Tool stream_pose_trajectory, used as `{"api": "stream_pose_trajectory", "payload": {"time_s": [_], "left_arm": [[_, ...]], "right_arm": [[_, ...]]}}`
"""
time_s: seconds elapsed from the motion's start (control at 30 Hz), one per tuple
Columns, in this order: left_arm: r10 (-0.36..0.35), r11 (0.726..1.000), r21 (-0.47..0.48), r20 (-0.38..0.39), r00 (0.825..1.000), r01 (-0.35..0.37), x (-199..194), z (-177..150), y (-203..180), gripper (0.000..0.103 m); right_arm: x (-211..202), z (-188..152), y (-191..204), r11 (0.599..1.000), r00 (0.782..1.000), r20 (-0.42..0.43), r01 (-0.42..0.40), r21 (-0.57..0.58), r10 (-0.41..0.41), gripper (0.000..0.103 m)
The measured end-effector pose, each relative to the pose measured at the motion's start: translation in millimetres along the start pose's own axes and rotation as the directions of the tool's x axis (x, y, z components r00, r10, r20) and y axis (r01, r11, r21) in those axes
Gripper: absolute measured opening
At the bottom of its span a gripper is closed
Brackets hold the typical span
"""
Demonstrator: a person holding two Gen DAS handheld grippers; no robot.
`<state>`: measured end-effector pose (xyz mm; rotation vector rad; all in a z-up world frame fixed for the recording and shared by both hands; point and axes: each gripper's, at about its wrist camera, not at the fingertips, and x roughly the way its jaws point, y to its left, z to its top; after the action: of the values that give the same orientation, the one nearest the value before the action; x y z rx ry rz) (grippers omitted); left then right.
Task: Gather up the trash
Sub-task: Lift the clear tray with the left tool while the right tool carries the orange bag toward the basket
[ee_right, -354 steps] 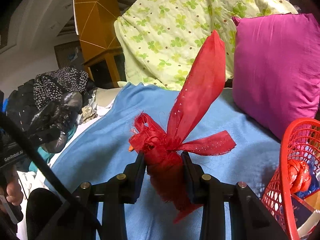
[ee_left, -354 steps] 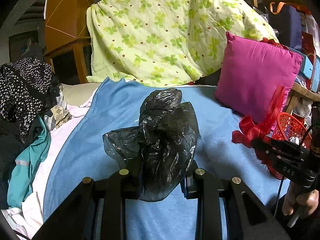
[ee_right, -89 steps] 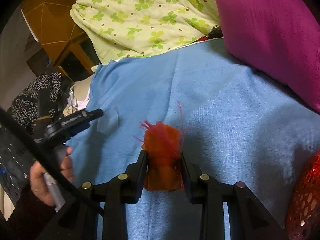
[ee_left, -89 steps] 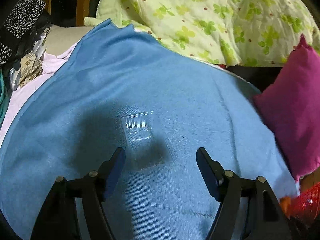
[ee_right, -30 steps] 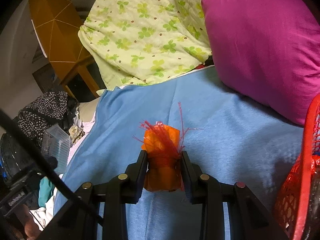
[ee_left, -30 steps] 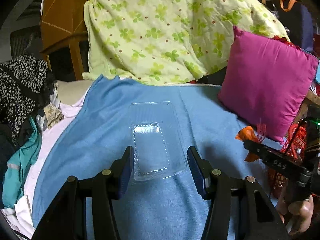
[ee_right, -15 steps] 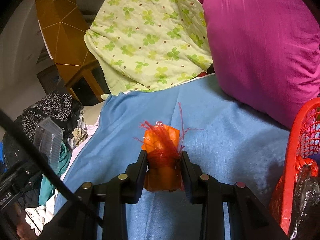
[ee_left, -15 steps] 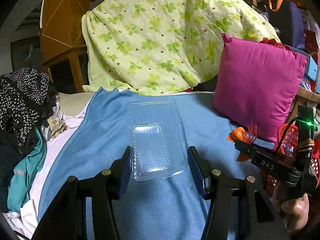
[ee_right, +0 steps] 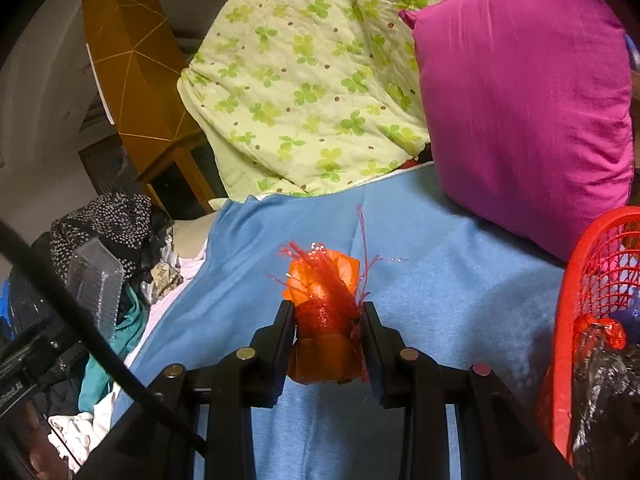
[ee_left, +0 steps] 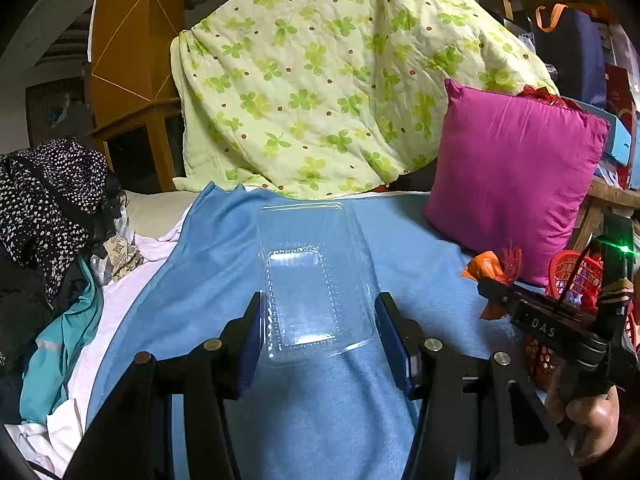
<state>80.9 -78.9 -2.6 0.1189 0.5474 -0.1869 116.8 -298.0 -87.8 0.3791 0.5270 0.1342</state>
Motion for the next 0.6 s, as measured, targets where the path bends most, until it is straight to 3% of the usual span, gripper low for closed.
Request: {"api": "stream_pose_trajectory", "payload": {"time_s": [0.37,0.6], "left_arm": [[-0.039,0.999,-0.007,0.022,0.999,0.039,-21.2,-3.9,5.4,0.056],[-0.059,0.998,-0.014,0.045,0.997,0.059,-36.8,-4.8,6.7,0.056]], "right_arm": [[-45.0,-23.1,3.5,0.998,0.999,0.040,-0.034,0.060,0.032,0.035],[-80.7,-29.8,24.5,1.000,0.998,0.053,-0.029,0.001,0.028,0.035]]}}
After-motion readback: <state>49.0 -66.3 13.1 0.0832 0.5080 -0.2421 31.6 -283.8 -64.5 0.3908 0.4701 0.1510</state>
